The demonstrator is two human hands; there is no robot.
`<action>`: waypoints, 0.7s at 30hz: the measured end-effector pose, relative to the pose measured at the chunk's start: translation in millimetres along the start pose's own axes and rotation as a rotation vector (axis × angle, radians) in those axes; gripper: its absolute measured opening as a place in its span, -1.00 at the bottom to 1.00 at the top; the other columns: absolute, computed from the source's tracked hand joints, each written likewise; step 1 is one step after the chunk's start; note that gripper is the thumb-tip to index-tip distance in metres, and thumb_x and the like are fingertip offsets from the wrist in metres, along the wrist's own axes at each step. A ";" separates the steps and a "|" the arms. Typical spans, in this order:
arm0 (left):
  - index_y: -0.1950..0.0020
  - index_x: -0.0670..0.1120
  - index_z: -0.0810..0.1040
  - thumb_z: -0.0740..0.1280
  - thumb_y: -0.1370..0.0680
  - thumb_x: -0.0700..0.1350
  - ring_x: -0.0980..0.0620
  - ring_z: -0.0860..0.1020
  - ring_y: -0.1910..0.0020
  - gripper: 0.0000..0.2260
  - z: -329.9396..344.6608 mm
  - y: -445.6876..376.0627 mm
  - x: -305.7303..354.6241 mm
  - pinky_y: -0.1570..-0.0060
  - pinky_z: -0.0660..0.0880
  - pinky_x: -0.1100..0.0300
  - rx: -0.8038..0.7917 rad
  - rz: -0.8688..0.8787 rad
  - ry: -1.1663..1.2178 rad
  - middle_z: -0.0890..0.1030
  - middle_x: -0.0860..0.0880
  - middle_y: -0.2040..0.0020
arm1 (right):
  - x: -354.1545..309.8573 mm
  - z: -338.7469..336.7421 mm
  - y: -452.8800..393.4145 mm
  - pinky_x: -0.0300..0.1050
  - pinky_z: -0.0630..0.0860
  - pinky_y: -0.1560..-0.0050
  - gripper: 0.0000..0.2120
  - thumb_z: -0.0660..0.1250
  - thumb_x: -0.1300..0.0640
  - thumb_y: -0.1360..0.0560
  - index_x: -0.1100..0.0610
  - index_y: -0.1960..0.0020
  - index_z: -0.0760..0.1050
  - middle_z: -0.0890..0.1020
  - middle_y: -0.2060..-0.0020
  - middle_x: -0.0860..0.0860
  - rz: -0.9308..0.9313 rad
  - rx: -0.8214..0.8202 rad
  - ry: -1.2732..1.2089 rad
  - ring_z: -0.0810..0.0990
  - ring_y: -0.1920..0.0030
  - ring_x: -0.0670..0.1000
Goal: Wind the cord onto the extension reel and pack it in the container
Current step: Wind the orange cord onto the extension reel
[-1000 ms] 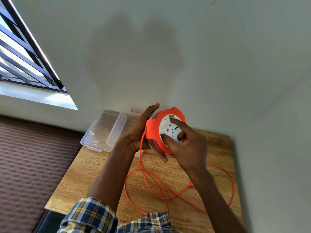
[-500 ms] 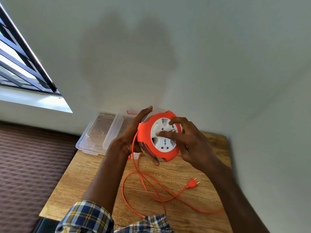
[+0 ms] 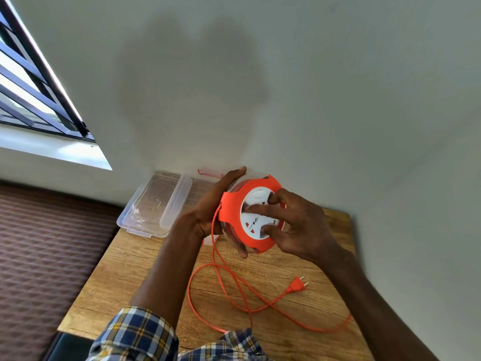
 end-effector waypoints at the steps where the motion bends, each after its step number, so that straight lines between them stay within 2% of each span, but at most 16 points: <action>1: -0.30 -0.10 0.71 0.26 -0.67 0.30 -0.17 0.72 -0.10 -0.47 1.6 -0.7 0.5 -0.10 0.67 -0.05 -0.007 0.004 0.008 0.75 -0.18 -0.16 | 3.0 0.1 1.9 -0.13 0.69 0.13 -0.41 0.47 -0.25 -0.45 -0.28 -0.44 0.44 0.65 -0.19 -0.10 0.091 0.036 -0.032 0.63 -0.13 -0.06; 3: -0.34 -0.09 0.69 0.27 -0.67 0.30 -0.20 0.69 -0.18 -0.47 2.5 -4.4 0.9 -0.22 0.62 -0.11 0.000 0.019 0.013 0.72 -0.21 -0.23 | 7.1 -1.5 5.9 -0.23 0.62 0.26 -0.36 0.39 -0.45 -0.40 -0.29 -0.43 0.43 0.68 0.04 -0.21 0.312 0.151 -0.100 0.65 0.06 -0.16; 5: -0.32 -0.10 0.71 0.29 -0.64 0.32 -0.21 0.68 -0.19 -0.46 2.0 -8.0 -2.2 -0.28 0.58 -0.15 0.023 -0.002 0.013 0.72 -0.22 -0.23 | 8.7 -0.9 10.6 -0.18 0.62 0.35 -0.33 0.34 -0.55 -0.36 -0.25 -0.36 0.49 0.67 0.22 -0.22 0.500 0.257 -0.189 0.66 0.21 -0.21; 7: -0.31 -0.10 0.72 0.28 -0.65 0.33 -0.21 0.70 -0.18 -0.44 1.6 -9.7 -5.5 -0.26 0.61 -0.16 0.018 -0.025 0.026 0.72 -0.22 -0.24 | 6.3 1.5 13.2 -0.14 0.64 0.35 -0.30 0.29 -0.59 -0.35 -0.20 -0.32 0.53 0.71 0.22 -0.20 0.568 0.284 -0.212 0.67 0.23 -0.21; 8: -0.32 -0.10 0.71 0.28 -0.65 0.33 -0.21 0.71 -0.18 -0.44 1.4 -9.9 -6.6 -0.23 0.64 -0.15 0.009 -0.031 0.029 0.72 -0.22 -0.25 | 4.5 1.7 14.0 -0.20 0.63 0.34 -0.29 0.27 -0.59 -0.36 -0.18 -0.33 0.54 0.72 0.19 -0.19 0.569 0.277 -0.198 0.68 0.22 -0.21; 10: -0.33 -0.11 0.70 0.30 -0.63 0.35 -0.20 0.71 -0.17 -0.42 2.3 -8.7 -7.3 -0.18 0.64 -0.13 -0.019 -0.047 0.027 0.72 -0.22 -0.24 | 2.0 -0.5 14.9 -0.43 0.52 0.35 -0.31 0.24 -0.56 -0.40 -0.17 -0.36 0.55 0.73 0.14 -0.18 0.549 0.245 -0.164 0.67 0.20 -0.21; 11: -0.32 -0.11 0.70 0.31 -0.63 0.35 -0.19 0.72 -0.15 -0.42 3.1 -7.8 -6.7 -0.16 0.65 -0.11 -0.036 -0.052 0.023 0.73 -0.22 -0.22 | 2.4 -2.7 15.3 -0.45 0.50 0.34 -0.35 0.24 -0.53 -0.44 -0.17 -0.36 0.56 0.73 0.13 -0.17 0.536 0.226 -0.153 0.67 0.20 -0.21; 13: -0.29 -0.10 0.72 0.30 -0.64 0.34 -0.16 0.73 -0.12 -0.45 4.0 -6.5 -3.7 -0.14 0.65 -0.08 -0.058 -0.039 0.017 0.75 -0.18 -0.18 | 3.5 -11.8 13.3 -0.26 0.59 0.29 -0.54 0.34 -0.33 -0.53 -0.15 -0.33 0.60 0.71 0.10 -0.16 0.449 0.206 -0.129 0.62 0.17 -0.19; 15: -0.26 -0.09 0.73 0.28 -0.66 0.32 -0.14 0.73 -0.11 -0.47 4.5 -5.6 -0.6 -0.14 0.65 -0.06 -0.066 -0.022 0.029 0.76 -0.17 -0.15 | 0.0 -19.6 7.8 -0.08 0.65 0.19 -0.67 0.46 -0.04 -0.56 -0.13 -0.32 0.61 0.65 -0.04 -0.09 0.249 0.149 -0.090 0.56 0.00 -0.12; 18: -0.22 -0.10 0.75 0.25 -0.68 0.31 -0.12 0.74 -0.06 -0.47 5.6 -5.7 1.3 -0.09 0.67 -0.03 -0.072 -0.011 0.049 0.77 -0.15 -0.10 | -7.0 -16.3 0.5 -0.01 0.67 0.12 -0.49 0.49 0.23 -0.53 -0.19 -0.38 0.56 0.50 -0.33 0.01 0.001 -0.051 -0.050 0.52 -0.23 0.05; 21: -0.20 -0.09 0.77 0.21 -0.70 0.29 -0.11 0.76 -0.04 -0.47 6.0 -3.6 3.0 -0.04 0.68 -0.01 -0.071 0.007 0.055 0.78 -0.15 -0.09 | -10.6 -13.0 -6.2 0.07 0.70 0.14 -0.39 0.57 0.27 -0.44 -0.19 -0.37 0.57 0.45 -0.42 0.10 -0.097 -0.139 0.027 0.56 -0.22 0.17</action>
Point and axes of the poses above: each hand's wrist, its own y-axis away from the middle knuckle, its own z-axis out of the palm, x = y × z, the point moved 8 cm from there along -y, towards the middle knuckle
